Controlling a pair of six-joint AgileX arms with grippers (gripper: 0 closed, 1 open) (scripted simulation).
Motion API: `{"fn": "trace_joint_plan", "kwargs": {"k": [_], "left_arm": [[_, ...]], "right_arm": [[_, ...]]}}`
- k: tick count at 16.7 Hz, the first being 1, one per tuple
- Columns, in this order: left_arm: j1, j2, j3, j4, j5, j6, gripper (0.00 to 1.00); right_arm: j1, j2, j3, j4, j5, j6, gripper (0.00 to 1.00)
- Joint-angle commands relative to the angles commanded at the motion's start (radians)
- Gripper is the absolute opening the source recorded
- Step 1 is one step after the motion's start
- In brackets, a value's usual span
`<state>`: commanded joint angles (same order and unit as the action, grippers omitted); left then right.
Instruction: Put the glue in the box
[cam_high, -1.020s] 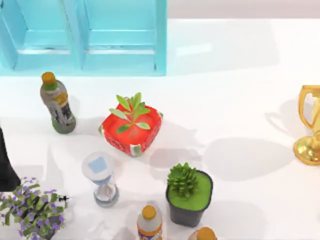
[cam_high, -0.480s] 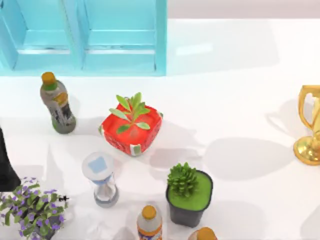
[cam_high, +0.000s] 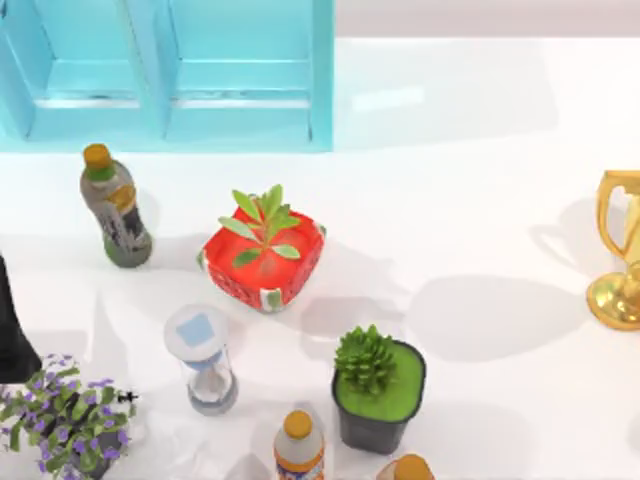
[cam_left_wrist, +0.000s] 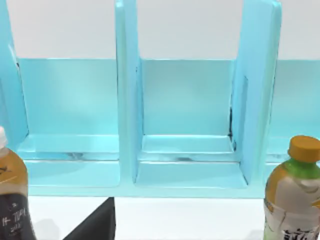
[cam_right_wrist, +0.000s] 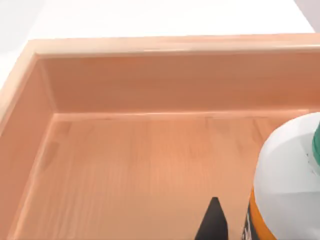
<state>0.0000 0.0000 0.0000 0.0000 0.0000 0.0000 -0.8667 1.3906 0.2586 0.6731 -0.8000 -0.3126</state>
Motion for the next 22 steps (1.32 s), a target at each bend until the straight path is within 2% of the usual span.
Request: {"fn": "trace_joint_plan", "kwargs": {"k": [5,11,22], "left_arm": [[0.000,0.000,0.000,0.000,0.000,0.000,1.00],[0.000,0.000,0.000,0.000,0.000,0.000,1.00],[0.000,0.000,0.000,0.000,0.000,0.000,1.00]], "right_arm": [[0.092,0.208,0.023,0.243,0.083,0.057,0.00],[0.128,0.248,0.036,0.281,0.112,0.075,0.00],[0.128,0.248,0.036,0.281,0.112,0.075,0.83]]}}
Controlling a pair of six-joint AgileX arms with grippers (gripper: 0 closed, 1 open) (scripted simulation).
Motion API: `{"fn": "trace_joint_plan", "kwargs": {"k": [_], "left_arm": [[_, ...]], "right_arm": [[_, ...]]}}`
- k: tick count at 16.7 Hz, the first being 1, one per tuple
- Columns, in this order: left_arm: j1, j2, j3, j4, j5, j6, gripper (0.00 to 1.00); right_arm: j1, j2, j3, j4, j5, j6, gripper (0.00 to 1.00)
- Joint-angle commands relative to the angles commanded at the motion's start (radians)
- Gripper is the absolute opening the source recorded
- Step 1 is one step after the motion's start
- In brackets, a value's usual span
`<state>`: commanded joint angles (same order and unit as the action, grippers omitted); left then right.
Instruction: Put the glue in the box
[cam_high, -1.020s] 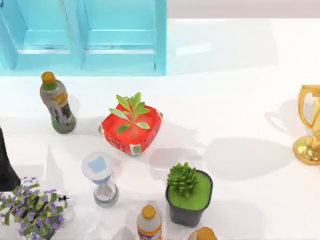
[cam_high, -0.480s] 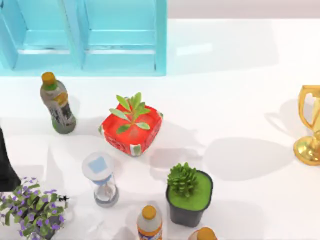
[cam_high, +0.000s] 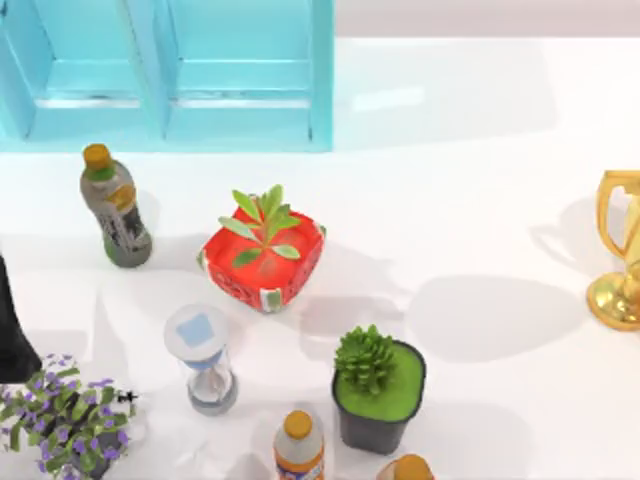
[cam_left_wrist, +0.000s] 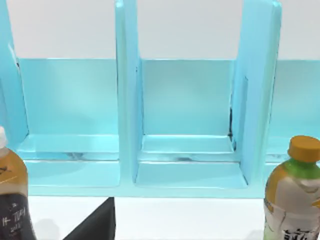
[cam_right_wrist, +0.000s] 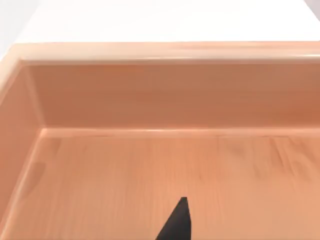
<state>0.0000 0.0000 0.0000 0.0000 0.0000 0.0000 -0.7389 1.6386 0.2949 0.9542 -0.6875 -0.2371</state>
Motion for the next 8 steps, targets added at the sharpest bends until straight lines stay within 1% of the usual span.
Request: {"fn": "trace_joint_plan", "kwargs": {"k": [2,3,8], "left_arm": [[0.000,0.000,0.000,0.000,0.000,0.000,1.00],[0.000,0.000,0.000,0.000,0.000,0.000,1.00],[0.000,0.000,0.000,0.000,0.000,0.000,1.00]], "right_arm": [[0.000,0.000,0.000,0.000,0.000,0.000,0.98],[0.000,0.000,0.000,0.000,0.000,0.000,1.00],[0.000,0.000,0.000,0.000,0.000,0.000,1.00]]}}
